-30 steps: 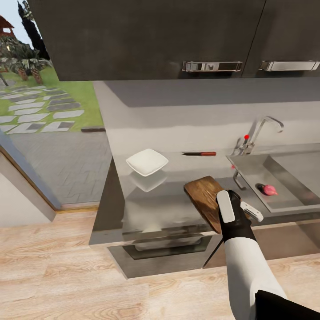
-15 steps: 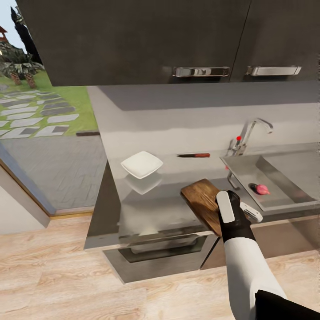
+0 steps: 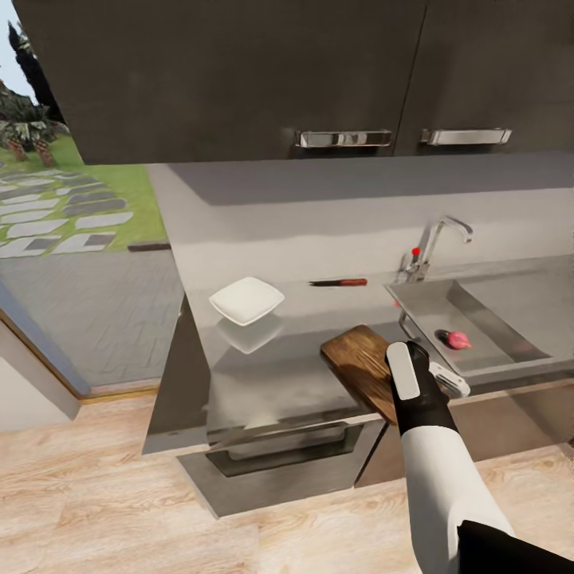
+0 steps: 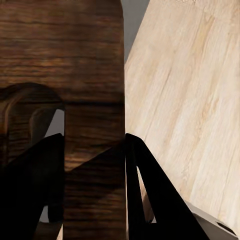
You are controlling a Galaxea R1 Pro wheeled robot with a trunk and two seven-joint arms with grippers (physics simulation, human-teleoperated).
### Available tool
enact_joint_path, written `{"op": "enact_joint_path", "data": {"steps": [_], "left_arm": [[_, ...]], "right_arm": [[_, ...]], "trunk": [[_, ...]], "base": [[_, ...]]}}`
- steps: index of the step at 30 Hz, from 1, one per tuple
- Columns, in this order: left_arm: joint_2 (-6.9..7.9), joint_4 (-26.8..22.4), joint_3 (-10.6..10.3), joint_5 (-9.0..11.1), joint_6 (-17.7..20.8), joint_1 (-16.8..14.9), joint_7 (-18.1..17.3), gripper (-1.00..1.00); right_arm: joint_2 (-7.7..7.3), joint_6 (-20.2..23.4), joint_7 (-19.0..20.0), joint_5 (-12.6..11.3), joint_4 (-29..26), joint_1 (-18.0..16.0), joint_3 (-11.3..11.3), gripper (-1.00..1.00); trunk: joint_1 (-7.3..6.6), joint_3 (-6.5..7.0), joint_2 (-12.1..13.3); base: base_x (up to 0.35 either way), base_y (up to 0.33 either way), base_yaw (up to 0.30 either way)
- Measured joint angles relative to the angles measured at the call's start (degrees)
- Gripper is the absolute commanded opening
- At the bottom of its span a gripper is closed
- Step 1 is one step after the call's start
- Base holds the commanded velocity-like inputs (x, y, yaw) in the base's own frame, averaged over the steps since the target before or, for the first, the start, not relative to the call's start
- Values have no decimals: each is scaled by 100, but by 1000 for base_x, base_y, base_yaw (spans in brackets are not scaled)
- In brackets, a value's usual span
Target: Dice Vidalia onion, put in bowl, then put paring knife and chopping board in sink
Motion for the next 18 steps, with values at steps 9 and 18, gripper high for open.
{"op": "enact_joint_path", "data": {"steps": [9,18], "left_arm": [[-1,2,0,0,-2,0,0,100],[-1,1,0,0,-2,0,0,100]], "right_arm": [[3,92,53,0,1,-2,494,-100],[3,97,70,1,1,-2,494,-100]], "trunk": [[0,70,0],[0,134,0]], "base": [[0,-282,173],[0,-317,212]]}}
